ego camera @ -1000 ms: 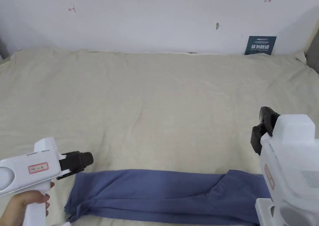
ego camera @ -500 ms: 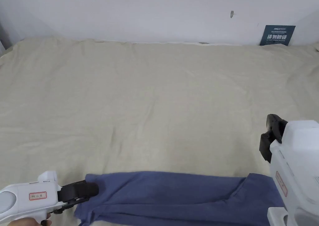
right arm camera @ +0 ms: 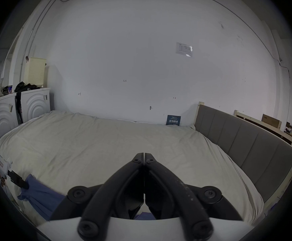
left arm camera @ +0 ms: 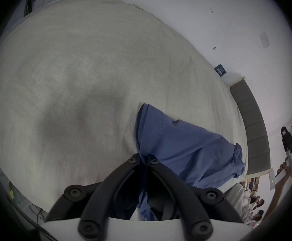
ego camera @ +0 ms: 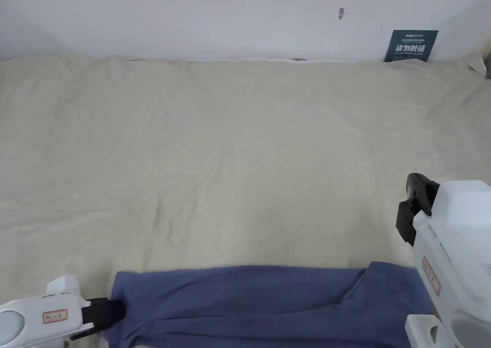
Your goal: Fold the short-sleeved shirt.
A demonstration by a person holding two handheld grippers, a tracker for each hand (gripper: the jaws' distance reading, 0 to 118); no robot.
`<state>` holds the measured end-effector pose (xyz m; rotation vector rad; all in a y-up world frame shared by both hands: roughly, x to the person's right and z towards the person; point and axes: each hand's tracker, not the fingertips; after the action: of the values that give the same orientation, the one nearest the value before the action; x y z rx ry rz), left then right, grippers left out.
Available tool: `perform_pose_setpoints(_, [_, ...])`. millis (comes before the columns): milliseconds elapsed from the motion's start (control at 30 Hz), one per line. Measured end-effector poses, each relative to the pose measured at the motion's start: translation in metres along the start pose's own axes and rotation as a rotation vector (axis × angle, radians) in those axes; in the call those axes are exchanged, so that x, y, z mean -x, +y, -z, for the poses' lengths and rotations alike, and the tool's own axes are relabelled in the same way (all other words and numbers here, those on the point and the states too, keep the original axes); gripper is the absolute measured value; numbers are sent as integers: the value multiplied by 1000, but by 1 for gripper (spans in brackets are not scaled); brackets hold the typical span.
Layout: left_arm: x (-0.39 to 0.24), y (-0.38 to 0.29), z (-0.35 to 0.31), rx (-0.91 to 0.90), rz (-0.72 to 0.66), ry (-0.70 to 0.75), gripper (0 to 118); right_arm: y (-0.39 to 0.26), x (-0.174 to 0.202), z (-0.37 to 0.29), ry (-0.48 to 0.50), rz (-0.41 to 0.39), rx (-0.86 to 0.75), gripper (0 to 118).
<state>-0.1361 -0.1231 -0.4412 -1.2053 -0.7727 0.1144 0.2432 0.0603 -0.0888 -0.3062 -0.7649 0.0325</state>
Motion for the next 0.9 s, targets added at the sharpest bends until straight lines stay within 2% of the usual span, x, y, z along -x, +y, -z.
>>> perform_pose_setpoints(67, [-12,-3,-7,-21,63,22,6,1,-3,-1,0,3,-1,2])
perform_pose_setpoints(233, [-30,6,-37,-76,67,5,6,5,-11,-8,-4,12,-17,2])
perform_pose_setpoints(367, [-19,20,-64,-97,47,9,6,9,-18,-14,-7,17,-35,2])
perform_pose_setpoints(633, [8,24,-95,-102,39,181,6,9,-35,-25,-16,36,-58,2])
perform_pose_setpoints(900, [-94,9,-72,-81,174,66,6,8,-45,-36,-7,48,-69,2])
